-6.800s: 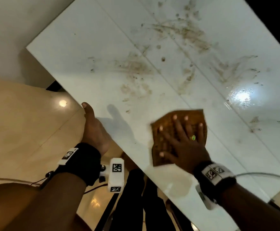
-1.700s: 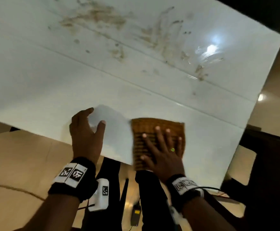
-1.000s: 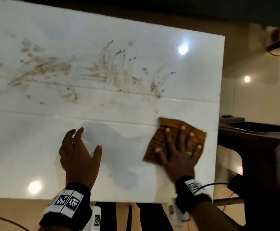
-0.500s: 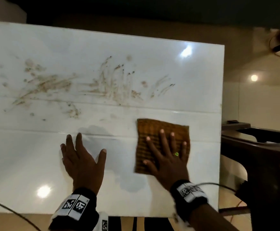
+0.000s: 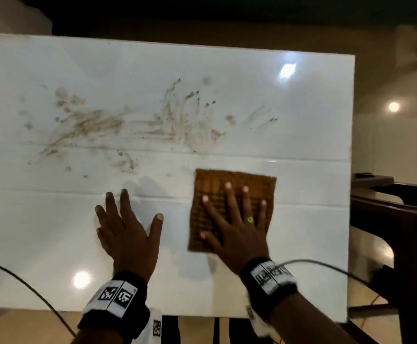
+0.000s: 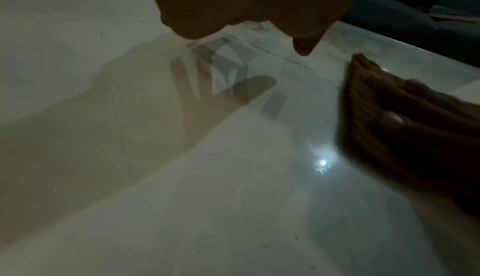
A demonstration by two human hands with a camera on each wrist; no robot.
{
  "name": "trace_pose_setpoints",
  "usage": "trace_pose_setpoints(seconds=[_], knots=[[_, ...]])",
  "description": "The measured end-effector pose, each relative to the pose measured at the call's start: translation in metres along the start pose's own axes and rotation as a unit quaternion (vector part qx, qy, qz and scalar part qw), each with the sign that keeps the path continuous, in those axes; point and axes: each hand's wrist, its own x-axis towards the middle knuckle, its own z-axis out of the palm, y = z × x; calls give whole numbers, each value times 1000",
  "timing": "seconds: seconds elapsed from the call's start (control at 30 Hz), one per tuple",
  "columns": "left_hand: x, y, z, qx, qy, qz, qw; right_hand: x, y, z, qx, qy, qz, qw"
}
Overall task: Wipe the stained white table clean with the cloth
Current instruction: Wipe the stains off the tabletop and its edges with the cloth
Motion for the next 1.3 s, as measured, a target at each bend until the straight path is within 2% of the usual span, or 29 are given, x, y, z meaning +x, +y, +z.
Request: trace_pose_setpoints(seconds=[0.07, 0.1, 0.2, 0.27, 0.33, 0.4, 0.47, 0.53, 0.6, 0.67, 0.73, 0.8, 0.83, 0.9, 0.97, 1.07, 1.13, 1.2, 1.3], knots=[[4, -10, -7, -4, -2, -13, 1000, -29, 28, 3, 9, -11, 29, 999], [7, -16, -11, -8, -2, -15, 1000, -35, 44, 1, 12, -12, 71, 997], [23, -40, -25, 0, -3, -12, 1000, -2, 63, -16, 55, -9, 231, 971], [31, -58, -35, 20, -10, -5, 1000, 38, 40, -27, 94, 20, 281, 955], [39, -72, -45, 27, -15, 10, 999, 75, -4, -31, 100, 34, 249, 963], [47, -81, -54, 41, -15, 23, 999, 88, -59, -23, 75, 30, 170, 982], [55, -89, -63, 48, -13, 24, 998, 66, -100, -7, 41, 19, 97, 994], [62, -97, -70, 42, -9, 17, 999, 20, -104, 13, 21, 5, 57, 998], [70, -106, -75, 37, -8, 20, 999, -21, -80, 20, 27, -9, 76, 997], [77, -114, -78, 34, -13, 29, 999, -30, -51, 16, 43, -14, 144, 989], [83, -120, -79, 36, -19, 36, 998, 1, -39, 5, 80, -6, 234, 969], [85, -124, -81, 44, -28, 47, 998, 47, -52, -9, 108, 28, 294, 949], [85, -124, -81, 43, -29, 52, 997, 71, -65, -14, 113, 44, 288, 950], [84, -124, -81, 44, -29, 58, 997, 107, -103, -18, 97, 50, 230, 967], [82, -125, -81, 56, -31, 59, 996, 113, -143, -14, 64, 41, 160, 984], [78, -128, -78, 79, -49, 85, 992, 60, -167, 8, 24, 12, 45, 999], [76, -130, -78, 94, -54, 100, 989, 13, -144, 22, 6, 7, 6, 1000], [75, -132, -79, 94, -58, 95, 989, -13, -108, 22, -1, -5, 41, 999], [77, -141, -80, 101, -45, 73, 991, 17, -80, 8, 39, -11, 160, 986]])
